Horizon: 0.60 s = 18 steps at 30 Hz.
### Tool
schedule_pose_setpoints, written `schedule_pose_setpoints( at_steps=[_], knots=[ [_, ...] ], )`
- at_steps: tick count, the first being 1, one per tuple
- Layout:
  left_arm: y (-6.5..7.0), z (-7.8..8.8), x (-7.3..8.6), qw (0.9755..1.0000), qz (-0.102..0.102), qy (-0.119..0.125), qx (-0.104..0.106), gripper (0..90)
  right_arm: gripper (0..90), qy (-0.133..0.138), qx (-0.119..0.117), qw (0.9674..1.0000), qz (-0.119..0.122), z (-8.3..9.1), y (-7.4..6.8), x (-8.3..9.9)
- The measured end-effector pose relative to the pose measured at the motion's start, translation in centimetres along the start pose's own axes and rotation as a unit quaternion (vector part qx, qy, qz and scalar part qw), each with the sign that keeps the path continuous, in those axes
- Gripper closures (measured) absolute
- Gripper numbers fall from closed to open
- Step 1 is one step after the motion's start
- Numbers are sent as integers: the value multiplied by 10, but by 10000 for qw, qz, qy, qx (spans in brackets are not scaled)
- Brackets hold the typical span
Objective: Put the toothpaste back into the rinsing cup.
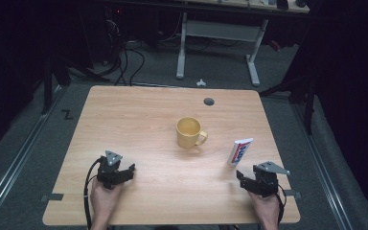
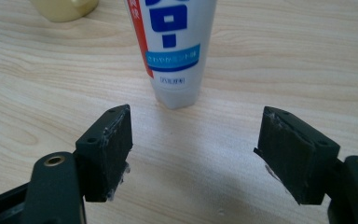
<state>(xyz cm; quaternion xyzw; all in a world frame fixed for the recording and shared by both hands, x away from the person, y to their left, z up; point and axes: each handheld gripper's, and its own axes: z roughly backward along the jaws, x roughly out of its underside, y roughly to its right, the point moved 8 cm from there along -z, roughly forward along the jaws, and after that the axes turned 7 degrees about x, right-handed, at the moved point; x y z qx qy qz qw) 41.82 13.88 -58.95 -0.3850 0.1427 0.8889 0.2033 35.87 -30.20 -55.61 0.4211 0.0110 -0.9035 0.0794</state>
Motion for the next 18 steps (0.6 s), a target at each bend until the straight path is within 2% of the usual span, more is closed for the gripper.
schedule_pose_setpoints(
  at_steps=[7, 18],
  knots=[
    [0, 0, 0, 10000, -1, 5, -5, 285, 244, 149, 12, 9999, 45, -1, -6, -17],
    [0, 0, 0, 10000, -5, 3, -8, 285, 248, 212, 1, 9998, 50, -5, -8, -34]
  ],
)
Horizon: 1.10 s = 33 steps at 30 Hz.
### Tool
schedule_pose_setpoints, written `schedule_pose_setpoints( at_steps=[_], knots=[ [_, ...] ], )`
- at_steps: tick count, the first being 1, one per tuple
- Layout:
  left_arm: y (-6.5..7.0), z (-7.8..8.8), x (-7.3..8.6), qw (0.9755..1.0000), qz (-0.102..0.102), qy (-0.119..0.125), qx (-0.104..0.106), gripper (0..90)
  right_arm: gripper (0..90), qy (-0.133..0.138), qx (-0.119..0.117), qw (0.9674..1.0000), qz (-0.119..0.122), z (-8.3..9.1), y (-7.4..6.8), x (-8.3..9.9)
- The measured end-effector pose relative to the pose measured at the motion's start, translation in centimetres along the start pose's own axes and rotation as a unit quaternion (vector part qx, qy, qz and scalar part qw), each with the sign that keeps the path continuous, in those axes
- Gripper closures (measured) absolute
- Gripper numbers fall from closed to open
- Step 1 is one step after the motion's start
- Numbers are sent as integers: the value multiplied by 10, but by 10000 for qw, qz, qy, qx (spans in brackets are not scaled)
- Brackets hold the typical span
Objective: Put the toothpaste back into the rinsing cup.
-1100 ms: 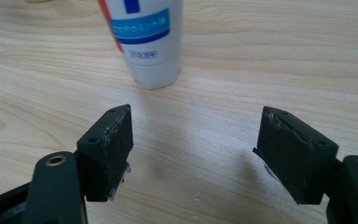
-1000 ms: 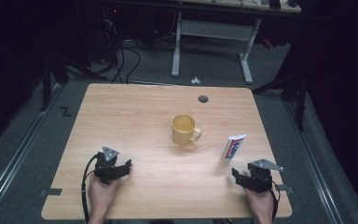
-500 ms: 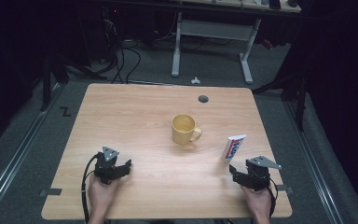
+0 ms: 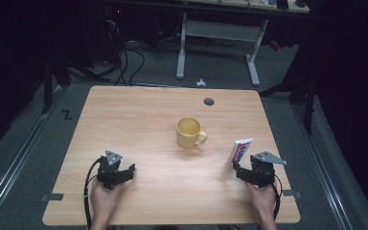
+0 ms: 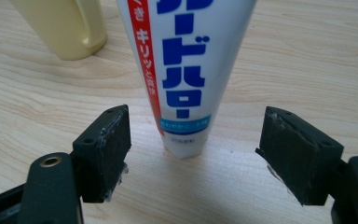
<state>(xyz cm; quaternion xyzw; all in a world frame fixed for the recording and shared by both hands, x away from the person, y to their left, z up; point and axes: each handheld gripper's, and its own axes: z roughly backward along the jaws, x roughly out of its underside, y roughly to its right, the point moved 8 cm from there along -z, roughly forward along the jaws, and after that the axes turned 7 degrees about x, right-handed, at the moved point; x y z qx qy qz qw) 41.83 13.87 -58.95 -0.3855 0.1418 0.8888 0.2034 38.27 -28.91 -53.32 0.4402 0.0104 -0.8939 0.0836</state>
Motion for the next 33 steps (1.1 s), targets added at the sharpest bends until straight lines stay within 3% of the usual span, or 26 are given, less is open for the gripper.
schedule_pose_setpoints(
  at_steps=[17, 25, 33],
  knots=[
    [0, 0, 0, 10000, 2, 0, 5, 283, 310, 183, 54, 9998, 28, -11, -12, -26],
    [0, 0, 0, 10000, -2, -4, 6, 282, 376, 147, 110, 9998, -89, -20, -12, -26],
    [0, 0, 0, 10000, -1, -1, 5, 282, 417, 183, 168, 9997, -44, -21, -10, -27]
  ],
)
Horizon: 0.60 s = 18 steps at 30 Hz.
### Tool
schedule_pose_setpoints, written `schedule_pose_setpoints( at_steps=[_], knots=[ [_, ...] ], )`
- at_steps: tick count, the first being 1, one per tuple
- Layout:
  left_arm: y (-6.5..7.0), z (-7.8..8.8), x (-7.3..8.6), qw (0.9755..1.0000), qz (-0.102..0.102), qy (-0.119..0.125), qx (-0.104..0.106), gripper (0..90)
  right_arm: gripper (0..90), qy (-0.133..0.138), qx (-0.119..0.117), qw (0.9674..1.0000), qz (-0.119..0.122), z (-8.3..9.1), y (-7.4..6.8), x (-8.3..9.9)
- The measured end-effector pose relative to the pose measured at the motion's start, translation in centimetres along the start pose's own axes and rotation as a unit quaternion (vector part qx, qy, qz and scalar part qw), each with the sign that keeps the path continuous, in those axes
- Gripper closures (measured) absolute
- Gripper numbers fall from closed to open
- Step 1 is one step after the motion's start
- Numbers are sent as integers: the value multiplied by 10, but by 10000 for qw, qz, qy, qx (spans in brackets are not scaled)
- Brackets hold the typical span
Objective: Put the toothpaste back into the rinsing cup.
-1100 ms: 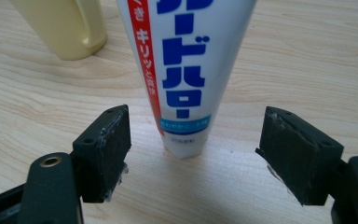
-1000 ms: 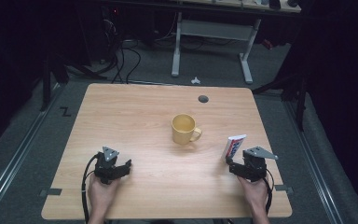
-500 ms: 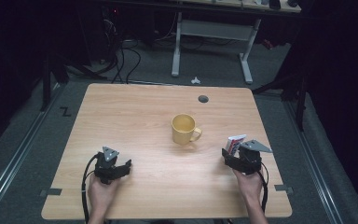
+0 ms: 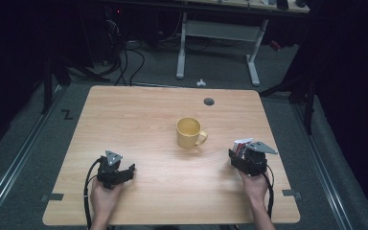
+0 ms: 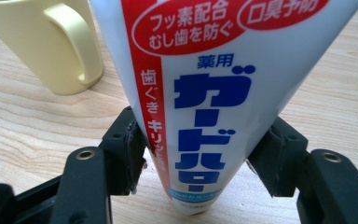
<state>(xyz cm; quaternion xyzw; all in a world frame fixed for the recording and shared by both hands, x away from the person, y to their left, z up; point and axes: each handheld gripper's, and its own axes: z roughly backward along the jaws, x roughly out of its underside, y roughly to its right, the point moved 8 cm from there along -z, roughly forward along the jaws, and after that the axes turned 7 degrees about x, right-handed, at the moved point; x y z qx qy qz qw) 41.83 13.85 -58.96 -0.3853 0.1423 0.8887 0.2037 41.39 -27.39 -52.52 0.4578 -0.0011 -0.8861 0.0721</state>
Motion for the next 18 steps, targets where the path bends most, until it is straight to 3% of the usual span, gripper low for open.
schedule_pose_setpoints(
  at_steps=[18],
  knots=[
    [0, 0, 0, 10000, -1, -4, 2, 282, 510, 32, -132, 9996, 267, 3, -1, -1]
  ],
)
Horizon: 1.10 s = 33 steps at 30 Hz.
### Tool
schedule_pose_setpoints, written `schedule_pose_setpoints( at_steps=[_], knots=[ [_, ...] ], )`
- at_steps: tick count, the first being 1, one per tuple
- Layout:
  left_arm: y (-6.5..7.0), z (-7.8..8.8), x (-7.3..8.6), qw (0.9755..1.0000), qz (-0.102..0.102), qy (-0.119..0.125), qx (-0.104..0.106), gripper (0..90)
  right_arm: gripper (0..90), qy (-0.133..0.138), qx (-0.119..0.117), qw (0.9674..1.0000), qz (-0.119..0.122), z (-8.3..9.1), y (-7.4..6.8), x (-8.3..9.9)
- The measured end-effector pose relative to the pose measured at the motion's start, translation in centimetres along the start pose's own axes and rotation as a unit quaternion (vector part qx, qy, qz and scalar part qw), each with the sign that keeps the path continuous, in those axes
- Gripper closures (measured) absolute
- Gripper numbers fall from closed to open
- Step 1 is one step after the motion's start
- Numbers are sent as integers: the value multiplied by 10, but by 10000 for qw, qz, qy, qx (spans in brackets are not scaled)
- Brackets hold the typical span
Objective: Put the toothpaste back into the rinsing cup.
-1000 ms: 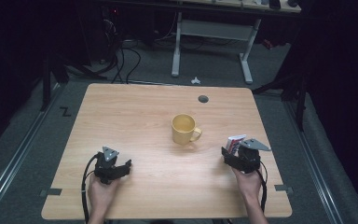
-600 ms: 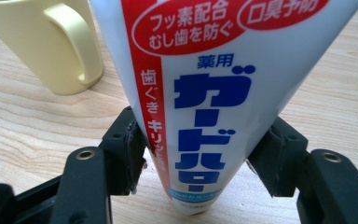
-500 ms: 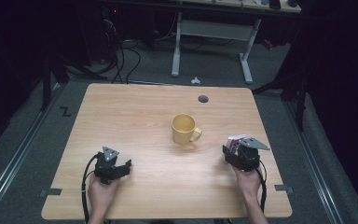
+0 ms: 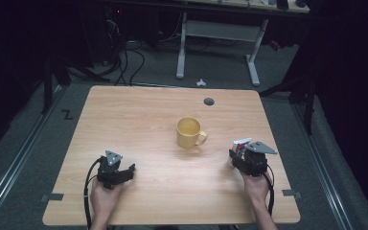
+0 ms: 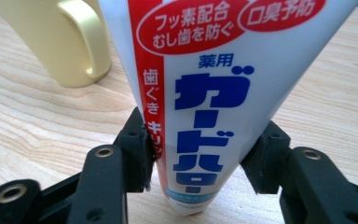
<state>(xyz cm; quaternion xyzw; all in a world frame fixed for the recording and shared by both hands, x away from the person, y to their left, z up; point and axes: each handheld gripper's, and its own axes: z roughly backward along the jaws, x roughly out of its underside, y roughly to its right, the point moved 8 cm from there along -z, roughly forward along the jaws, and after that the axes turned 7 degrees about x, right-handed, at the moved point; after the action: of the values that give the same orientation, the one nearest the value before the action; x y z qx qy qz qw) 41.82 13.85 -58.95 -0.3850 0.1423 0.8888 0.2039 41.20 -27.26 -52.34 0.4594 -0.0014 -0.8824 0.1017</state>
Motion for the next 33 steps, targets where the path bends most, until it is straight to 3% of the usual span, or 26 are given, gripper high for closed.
schedule_pose_setpoints(
  at_steps=[19, 33],
  knots=[
    [0, 0, 0, 10000, -1, -1, 2, 282, 542, 67, -418, 9989, 219, 10, -8, -16],
    [0, 0, 0, 10000, 0, -1, 3, 281, 546, 229, -920, 9949, 355, 22, -18, -45]
  ],
)
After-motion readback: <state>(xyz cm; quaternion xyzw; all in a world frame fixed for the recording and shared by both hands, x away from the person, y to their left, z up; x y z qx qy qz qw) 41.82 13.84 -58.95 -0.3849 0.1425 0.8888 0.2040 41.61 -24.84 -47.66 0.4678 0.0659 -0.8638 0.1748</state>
